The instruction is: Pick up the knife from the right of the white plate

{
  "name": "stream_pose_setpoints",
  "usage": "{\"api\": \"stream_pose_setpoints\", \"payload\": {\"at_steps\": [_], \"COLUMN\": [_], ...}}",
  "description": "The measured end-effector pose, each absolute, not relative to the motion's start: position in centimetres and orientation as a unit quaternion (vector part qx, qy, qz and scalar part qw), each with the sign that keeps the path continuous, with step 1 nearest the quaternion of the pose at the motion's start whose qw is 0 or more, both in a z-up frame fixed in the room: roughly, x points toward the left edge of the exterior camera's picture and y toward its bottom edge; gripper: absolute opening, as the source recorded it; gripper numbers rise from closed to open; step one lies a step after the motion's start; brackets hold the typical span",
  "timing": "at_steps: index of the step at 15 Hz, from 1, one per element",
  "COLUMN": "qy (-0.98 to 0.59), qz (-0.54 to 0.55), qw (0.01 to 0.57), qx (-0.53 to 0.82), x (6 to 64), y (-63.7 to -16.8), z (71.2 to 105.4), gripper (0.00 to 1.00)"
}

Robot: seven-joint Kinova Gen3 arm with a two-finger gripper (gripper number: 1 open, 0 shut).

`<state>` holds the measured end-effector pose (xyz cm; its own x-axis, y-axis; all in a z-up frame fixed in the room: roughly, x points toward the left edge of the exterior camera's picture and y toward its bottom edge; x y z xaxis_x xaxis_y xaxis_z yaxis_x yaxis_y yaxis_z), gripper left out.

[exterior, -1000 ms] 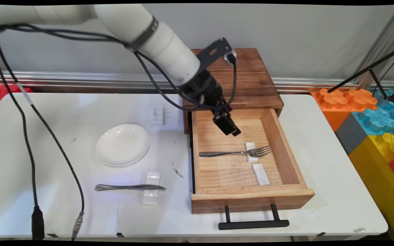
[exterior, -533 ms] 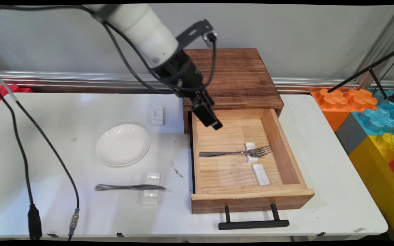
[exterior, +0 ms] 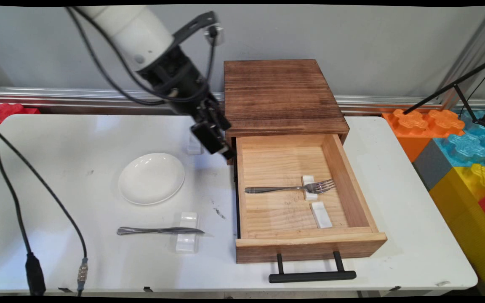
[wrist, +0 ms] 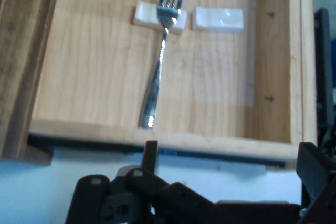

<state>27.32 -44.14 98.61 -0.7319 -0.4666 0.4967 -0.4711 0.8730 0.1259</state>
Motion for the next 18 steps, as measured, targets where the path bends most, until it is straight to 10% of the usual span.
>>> {"api": "stream_pose_setpoints", "payload": {"at_steps": [18], "qy": [-0.95], "qz": [-0.013], "qw": [0.212], "qx": [0.227], "x": [35.8], "y": [-36.3], "z": [93.0], "gripper": [1.0]}}
